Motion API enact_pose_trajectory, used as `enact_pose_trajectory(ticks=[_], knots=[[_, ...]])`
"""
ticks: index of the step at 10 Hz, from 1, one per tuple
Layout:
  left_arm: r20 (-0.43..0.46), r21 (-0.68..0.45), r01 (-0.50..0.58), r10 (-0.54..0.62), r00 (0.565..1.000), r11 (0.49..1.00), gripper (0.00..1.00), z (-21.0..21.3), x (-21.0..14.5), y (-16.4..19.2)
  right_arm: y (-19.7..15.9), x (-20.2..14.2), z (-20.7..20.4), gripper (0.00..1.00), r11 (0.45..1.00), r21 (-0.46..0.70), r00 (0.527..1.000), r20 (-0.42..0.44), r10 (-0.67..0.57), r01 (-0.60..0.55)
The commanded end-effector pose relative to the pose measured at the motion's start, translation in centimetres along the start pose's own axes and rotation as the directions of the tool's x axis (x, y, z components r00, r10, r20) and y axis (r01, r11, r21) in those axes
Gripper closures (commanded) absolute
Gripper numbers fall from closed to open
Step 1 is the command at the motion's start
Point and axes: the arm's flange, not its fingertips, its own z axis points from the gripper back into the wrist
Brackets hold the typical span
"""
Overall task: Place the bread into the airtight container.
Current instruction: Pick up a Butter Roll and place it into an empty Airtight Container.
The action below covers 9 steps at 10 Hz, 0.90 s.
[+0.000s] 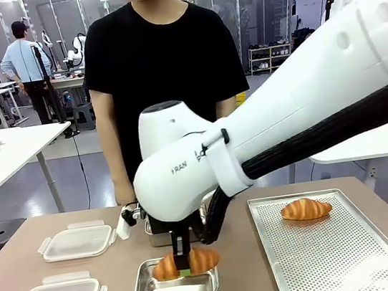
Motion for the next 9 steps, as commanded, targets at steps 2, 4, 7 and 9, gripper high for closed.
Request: enact_pose_trajectory(ticks=[2, 4, 7, 9], knots=[[-0.009, -0.003, 0.000, 0.000, 1.000, 1.000, 0.00, 0.3, 0.2, 0.1, -0.4, 2.5, -2.1, 0.60, 0.998, -0.019, 0.998, 0.014, -0.064, 0.064], [-0.009, -0.003, 0.000, 0.000, 1.000, 1.000, 0.00, 0.3, 0.2, 0.1, -0.8, 2.8, -3.7, 0.60, 0.999, -0.002, 0.999, 0.010, -0.036, 0.036], [-0.009, -0.003, 0.000, 0.000, 1.000, 1.000, 0.00, 0.3, 0.2, 0.1, -0.6, 2.5, -3.6, 0.50, 1.000, -0.014, 0.999, 0.038, -0.024, 0.024], [-0.009, -0.003, 0.000, 0.000, 1.000, 1.000, 0.00, 0.3, 0.2, 0.1, -0.5, 2.0, -2.9, 0.36, 0.999, -0.026, 0.999, 0.040, -0.033, 0.034]])
